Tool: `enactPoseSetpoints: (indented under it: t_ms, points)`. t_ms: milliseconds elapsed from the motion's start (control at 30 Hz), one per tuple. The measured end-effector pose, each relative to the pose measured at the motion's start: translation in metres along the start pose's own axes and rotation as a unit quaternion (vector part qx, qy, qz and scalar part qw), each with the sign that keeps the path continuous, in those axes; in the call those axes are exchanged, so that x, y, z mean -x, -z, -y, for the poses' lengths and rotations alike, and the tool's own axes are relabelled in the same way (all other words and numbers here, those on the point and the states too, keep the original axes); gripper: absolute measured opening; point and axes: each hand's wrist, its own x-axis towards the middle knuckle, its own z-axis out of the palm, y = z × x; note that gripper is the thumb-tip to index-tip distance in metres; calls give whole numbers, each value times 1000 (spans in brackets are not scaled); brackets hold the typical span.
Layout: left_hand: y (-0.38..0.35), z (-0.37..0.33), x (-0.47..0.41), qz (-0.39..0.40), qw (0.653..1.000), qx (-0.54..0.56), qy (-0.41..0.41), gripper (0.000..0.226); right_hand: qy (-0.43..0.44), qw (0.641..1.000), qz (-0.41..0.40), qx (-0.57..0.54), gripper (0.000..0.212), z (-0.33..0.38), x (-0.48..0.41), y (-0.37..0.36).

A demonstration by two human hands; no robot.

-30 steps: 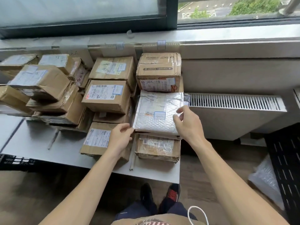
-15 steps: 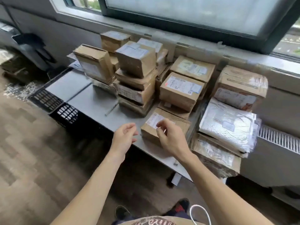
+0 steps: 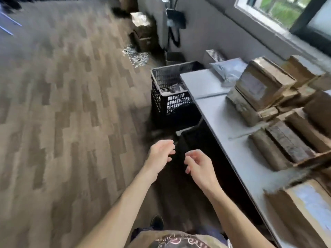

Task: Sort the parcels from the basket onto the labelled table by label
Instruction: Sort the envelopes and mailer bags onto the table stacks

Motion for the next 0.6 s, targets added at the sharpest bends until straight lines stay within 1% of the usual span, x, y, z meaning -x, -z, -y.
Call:
enactPoseSetpoints:
  t_ms: [133,267,433,533,600]
  points:
    - [48,-14,-33,-47,998,30,12,20,8,999,39,-3,12,26,-47,-47]
    - [79,-34,-83,-55,998,25,18,19,-1,998,59,-17,12,43,-104,-84]
    - [100,-78,-172,-44,999,-6,13,21,-38,994,55,-81,11,69,-197,-123]
    - [108,-116,-224,-50,998,-21,36,21,-64,989,45,-126,12,93,-266,-138]
    - [111,-140,-259,-46,998,-27,34,19,-62,985,39,-153,13,115,-313,-145]
